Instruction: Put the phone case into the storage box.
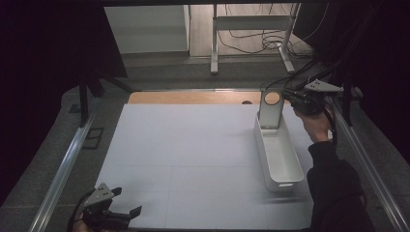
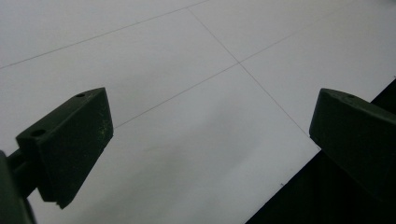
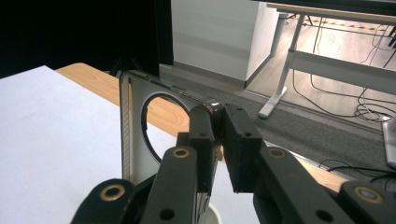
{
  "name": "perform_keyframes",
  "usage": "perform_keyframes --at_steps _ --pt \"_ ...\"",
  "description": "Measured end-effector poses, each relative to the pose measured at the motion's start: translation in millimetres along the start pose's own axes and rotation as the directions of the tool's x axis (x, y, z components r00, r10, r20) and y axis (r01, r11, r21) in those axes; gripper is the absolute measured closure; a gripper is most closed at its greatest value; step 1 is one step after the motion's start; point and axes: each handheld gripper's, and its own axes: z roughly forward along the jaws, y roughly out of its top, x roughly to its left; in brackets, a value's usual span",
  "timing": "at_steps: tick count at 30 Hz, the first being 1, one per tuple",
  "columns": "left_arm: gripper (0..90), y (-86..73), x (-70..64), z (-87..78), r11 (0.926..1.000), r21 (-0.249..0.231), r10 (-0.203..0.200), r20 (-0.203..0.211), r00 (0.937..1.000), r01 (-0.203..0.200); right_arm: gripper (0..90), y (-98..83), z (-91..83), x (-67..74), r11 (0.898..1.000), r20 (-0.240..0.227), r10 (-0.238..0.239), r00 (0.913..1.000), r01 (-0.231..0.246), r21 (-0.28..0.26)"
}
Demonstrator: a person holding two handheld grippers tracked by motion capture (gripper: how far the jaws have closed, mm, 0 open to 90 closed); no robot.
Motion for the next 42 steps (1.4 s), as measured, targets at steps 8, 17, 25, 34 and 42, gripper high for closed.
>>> perform_keyframes --at_steps 8,17,25,34,42 --pt "0.5 0.2 -0.2 0.2 1.0 0.004 0.001 -0.002 1.0 -0.001 82.1 -7.7 3.6 -2.2 1.0 -0.008 -0.004 1.0 0.004 -0.006" --pt "0.5 0.1 -0.4 0.3 1.0 0.004 0.004 -0.003 1.0 -0.004 82.1 -14.1 9.9 -0.9 1.0 -0.009 -0.015 0.9998 0.015 -0.011" --pt "0.6 0.1 -0.4 0.4 1.0 0.005 0.005 -0.003 1.0 -0.005 82.1 -21.9 12.9 -1.6 1.0 -0.001 -0.02 0.9998 0.02 -0.017" --pt "0.7 0.3 -0.7 0.6 1.0 0.008 0.005 -0.003 1.0 -0.005 82.0 -27.1 13.6 -3.9 1.0 0.002 -0.016 0.9999 0.016 -0.027" --pt "0.8 0.2 -1.2 0.8 1.0 0.008 0.004 -0.004 1.0 -0.004 81.6 -32.1 14.5 -5.7 0.999 0.0 -0.013 0.9999 0.013 -0.031"
